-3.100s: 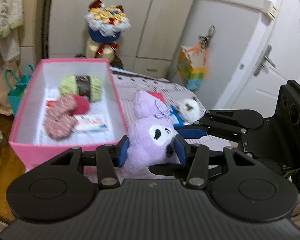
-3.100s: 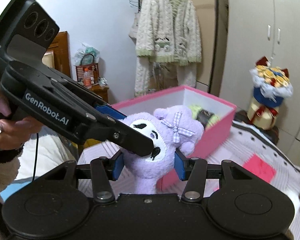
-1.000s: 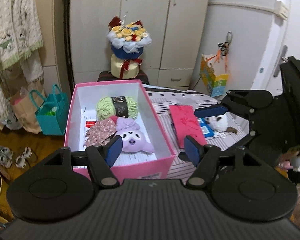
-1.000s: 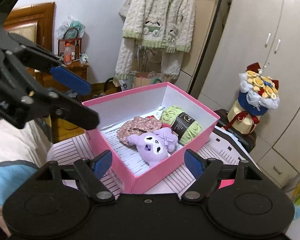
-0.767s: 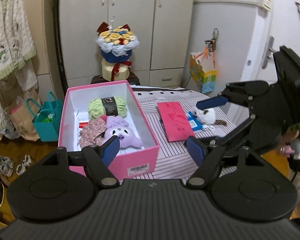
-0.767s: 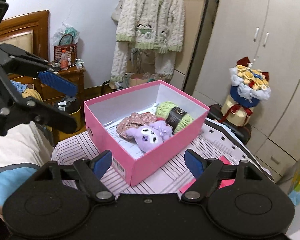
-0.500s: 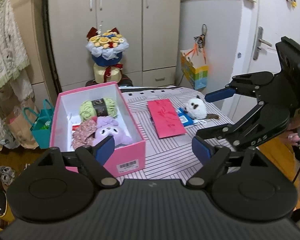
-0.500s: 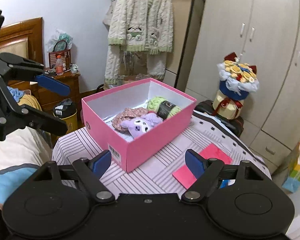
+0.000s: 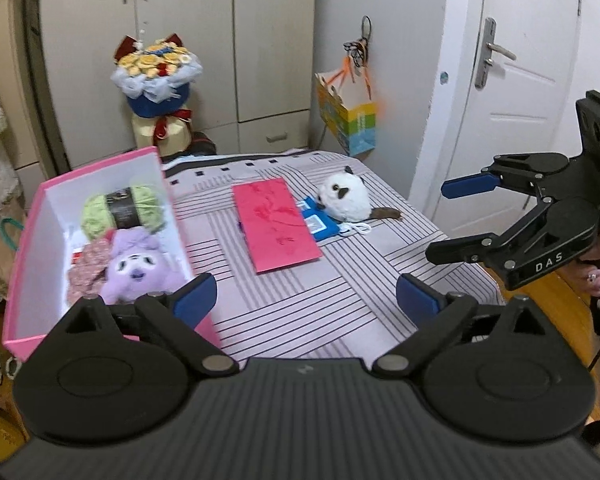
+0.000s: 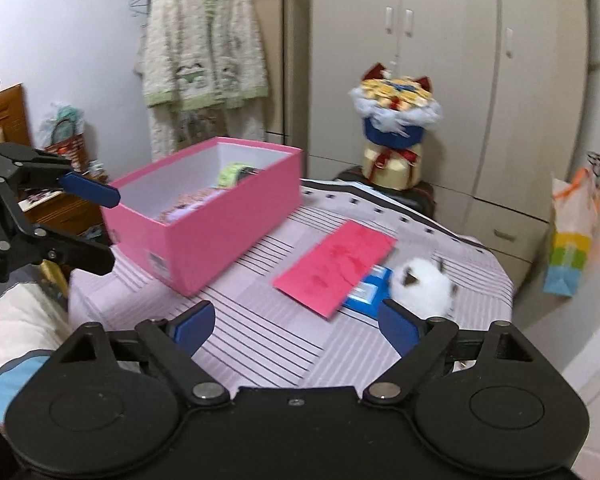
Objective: Organize soft objects
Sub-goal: 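Withdraw both tools from the box toward the white owl plush, then grasp the white owl plush with both tools from opposite sides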
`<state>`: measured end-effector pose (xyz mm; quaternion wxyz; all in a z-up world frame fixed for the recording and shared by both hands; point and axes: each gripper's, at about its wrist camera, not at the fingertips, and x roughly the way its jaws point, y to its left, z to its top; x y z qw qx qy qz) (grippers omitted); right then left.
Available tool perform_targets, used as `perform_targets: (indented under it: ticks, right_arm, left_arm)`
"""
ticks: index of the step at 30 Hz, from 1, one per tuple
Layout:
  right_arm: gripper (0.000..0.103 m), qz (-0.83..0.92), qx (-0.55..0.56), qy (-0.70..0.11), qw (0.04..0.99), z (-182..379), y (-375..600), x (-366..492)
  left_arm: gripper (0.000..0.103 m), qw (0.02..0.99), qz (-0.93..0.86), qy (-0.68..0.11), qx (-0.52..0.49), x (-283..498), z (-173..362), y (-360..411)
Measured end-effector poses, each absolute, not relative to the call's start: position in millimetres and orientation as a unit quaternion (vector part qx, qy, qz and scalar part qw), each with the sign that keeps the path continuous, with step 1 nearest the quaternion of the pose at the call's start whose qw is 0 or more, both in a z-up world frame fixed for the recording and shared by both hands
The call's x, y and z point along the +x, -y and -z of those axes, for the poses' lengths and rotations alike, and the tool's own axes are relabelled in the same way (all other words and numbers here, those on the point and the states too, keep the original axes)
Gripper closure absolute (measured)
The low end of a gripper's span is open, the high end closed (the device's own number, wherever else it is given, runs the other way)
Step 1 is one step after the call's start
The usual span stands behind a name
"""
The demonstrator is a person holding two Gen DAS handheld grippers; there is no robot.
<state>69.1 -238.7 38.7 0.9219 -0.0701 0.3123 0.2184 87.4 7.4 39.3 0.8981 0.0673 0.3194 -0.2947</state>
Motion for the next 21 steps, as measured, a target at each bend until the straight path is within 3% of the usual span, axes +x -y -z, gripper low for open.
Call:
perform_targets:
  ticks: [11, 21]
  right_arm:
    - [0.009, -0.187, -0.062, -0.280, 0.939, 9.4, 280.2, 95.6]
    - [0.009, -0.180, 0.015, -0.282, 0.942, 42.0, 316.7, 152.0]
  left_arm:
    - [0.005, 0.894, 0.318, -0.312, 0.041, 124.5, -5.4, 39.8]
    - [0.007, 0.893, 0.322, -0.315, 0.012, 175.5, 11.4, 87.9]
